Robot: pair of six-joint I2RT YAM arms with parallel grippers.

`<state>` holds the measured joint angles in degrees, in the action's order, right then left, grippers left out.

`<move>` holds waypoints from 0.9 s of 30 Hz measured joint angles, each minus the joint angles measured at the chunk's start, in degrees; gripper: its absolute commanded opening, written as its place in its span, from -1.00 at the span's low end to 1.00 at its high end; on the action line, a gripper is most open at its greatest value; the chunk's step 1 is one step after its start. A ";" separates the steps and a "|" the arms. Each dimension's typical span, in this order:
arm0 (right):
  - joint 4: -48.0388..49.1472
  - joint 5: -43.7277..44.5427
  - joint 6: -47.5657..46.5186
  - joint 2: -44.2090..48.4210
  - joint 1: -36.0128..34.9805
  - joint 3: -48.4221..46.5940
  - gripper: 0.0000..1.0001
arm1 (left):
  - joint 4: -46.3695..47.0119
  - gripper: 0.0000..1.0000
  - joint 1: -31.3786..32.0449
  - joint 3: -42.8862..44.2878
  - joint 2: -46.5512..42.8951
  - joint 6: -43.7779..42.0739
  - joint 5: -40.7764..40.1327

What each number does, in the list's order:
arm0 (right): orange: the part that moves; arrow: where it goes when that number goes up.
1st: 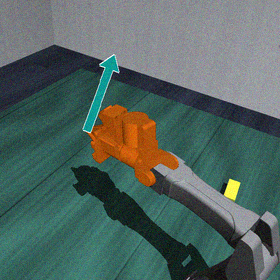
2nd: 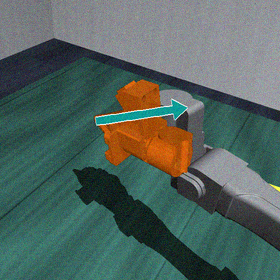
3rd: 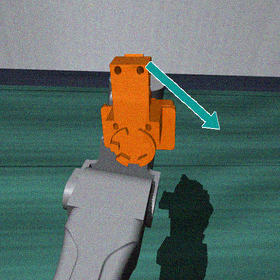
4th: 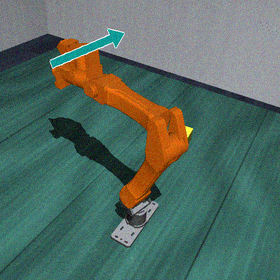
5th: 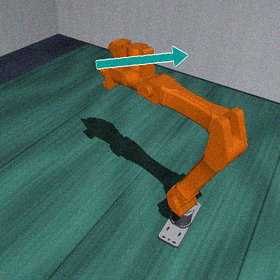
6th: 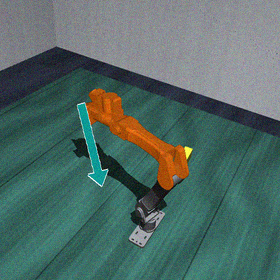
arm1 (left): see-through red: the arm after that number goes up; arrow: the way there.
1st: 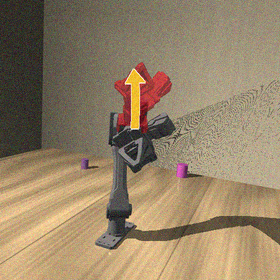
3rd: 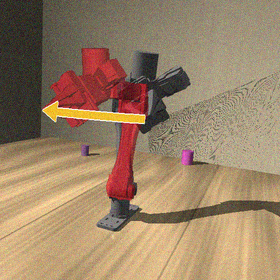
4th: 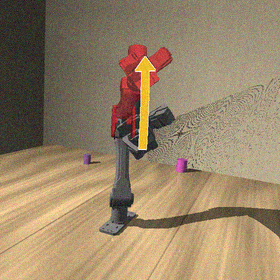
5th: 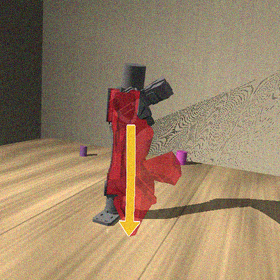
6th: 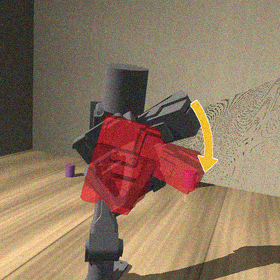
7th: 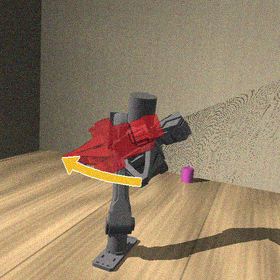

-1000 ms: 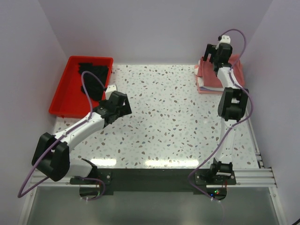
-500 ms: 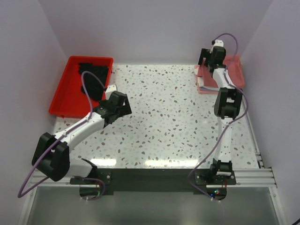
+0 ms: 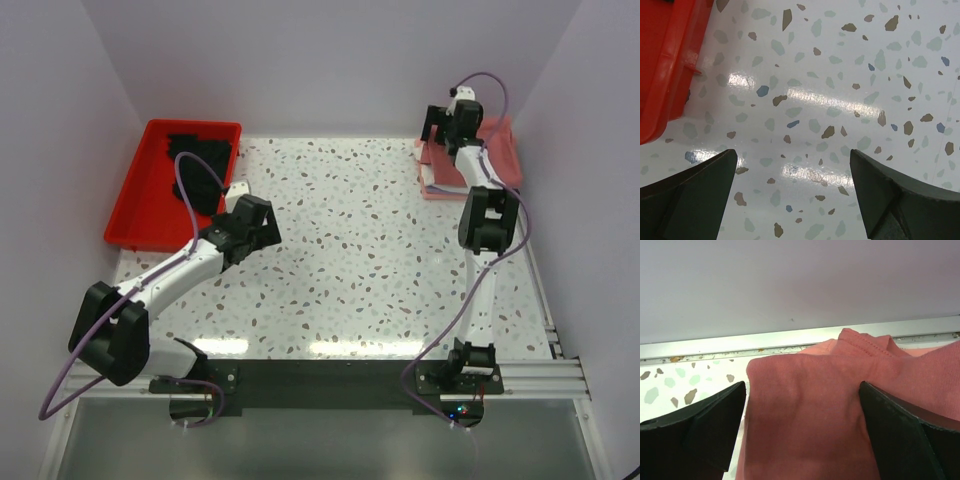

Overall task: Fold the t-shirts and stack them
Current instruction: Neatly place the folded tshirt to the corner

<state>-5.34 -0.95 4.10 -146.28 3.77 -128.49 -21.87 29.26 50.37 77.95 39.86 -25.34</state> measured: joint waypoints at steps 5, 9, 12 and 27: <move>0.61 2.03 0.15 6.14 -0.74 5.05 0.98 | 0.02 1.00 0.00 0.00 0.00 0.02 0.61; 3.82 6.69 0.57 12.94 -1.51 11.02 0.98 | 0.17 1.00 0.00 0.00 -0.07 0.00 1.20; 5.92 9.49 0.55 15.37 -1.75 11.96 0.97 | 0.50 1.00 0.00 0.00 -0.20 0.00 1.46; 7.74 17.03 2.49 13.88 1.64 14.73 0.98 | 2.08 1.00 0.00 -0.02 -1.01 0.00 2.67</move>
<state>2.39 16.08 6.59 -132.40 5.41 -113.75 -19.79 29.26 50.35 76.95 39.86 -22.68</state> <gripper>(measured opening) 0.986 0.997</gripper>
